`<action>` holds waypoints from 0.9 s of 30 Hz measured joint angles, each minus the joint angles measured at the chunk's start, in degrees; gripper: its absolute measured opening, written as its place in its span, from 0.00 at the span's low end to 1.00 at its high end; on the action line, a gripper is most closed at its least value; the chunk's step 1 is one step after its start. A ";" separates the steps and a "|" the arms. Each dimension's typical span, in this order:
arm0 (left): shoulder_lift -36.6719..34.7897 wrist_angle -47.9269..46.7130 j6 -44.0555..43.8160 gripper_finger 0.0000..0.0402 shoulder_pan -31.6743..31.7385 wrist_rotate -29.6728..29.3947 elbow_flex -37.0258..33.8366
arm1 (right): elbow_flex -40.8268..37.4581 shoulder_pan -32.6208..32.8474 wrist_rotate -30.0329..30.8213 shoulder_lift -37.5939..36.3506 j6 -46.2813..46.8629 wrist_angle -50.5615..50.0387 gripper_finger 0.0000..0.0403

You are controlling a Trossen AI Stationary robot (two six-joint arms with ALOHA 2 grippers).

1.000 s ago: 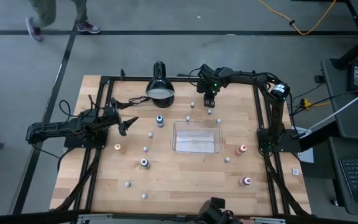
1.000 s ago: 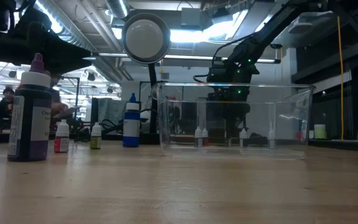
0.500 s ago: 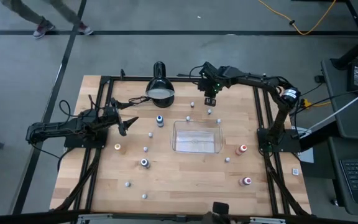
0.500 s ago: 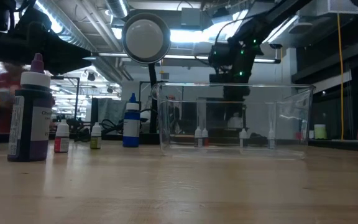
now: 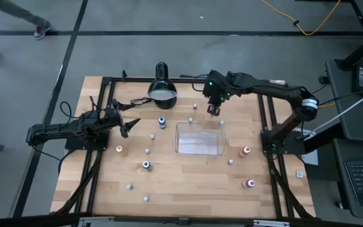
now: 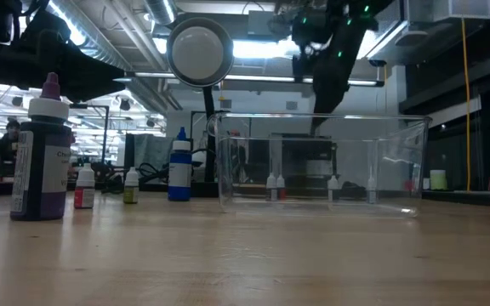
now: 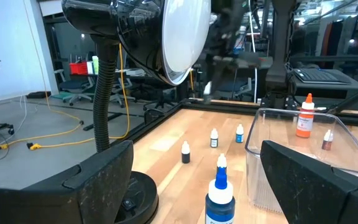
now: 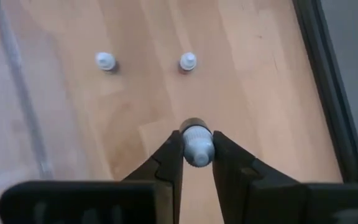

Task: Pick & Place food coloring
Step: Put the small green food coloring bottle into the transparent bin

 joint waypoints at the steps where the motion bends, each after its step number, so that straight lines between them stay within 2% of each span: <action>1: 0.00 0.00 0.01 0.86 -0.01 0.01 0.01 | 0.02 1.03 0.82 -0.80 1.19 -0.90 0.17; 8: 0.02 0.00 0.01 0.86 -0.01 0.02 0.00 | 0.32 9.50 1.92 -4.92 13.54 -7.30 0.17; 13: 0.00 0.00 0.00 0.86 0.01 0.00 -0.01 | 3.81 16.51 2.21 -5.07 20.28 -11.46 0.17; 20: 0.01 0.00 0.01 0.86 0.00 0.02 0.00 | 4.92 25.19 2.81 -4.06 25.56 -10.97 0.17; 27: 0.02 0.00 0.02 0.86 0.00 0.02 -0.01 | 4.46 28.67 3.49 -1.58 26.07 -10.01 0.17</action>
